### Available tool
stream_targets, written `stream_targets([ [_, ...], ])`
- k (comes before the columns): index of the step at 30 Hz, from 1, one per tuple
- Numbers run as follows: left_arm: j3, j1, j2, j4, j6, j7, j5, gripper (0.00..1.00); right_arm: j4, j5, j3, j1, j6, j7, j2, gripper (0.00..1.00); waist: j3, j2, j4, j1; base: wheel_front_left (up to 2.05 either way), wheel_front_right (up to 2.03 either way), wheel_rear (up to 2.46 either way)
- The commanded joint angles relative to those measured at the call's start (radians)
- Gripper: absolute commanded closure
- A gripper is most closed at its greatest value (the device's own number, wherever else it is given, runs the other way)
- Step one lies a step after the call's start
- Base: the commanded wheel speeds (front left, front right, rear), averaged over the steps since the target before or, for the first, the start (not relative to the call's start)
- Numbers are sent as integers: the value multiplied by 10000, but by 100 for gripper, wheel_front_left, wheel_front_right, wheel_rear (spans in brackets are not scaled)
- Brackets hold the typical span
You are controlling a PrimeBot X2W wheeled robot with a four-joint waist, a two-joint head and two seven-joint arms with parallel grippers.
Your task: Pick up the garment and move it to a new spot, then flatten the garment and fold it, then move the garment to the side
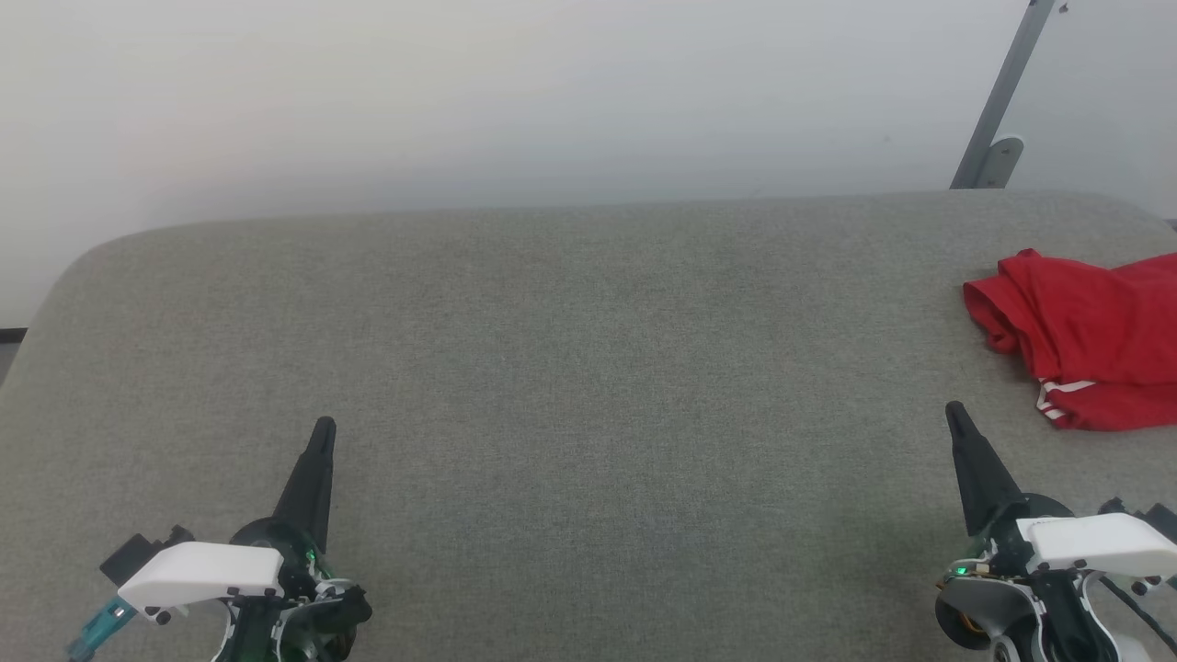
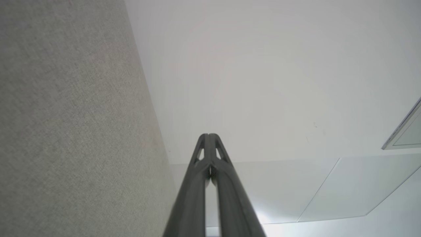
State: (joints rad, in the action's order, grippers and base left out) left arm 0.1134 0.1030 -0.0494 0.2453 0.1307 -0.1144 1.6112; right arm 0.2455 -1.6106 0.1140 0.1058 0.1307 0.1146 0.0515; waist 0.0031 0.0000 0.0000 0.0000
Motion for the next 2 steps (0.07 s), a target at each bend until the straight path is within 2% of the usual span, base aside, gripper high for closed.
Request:
stream_targets([
  [1, 1, 115, 12, -6, 0, -27, 35, 100, -29, -46, -9, 50, 2, 25, -32, 100, 0, 0, 0, 0, 0, 0, 0],
  [2, 1, 115, 12, -6, 0, -27, 35, 100, -29, -46, -9, 50, 2, 25, -32, 100, 0, 0, 0, 0, 0, 0, 0],
])
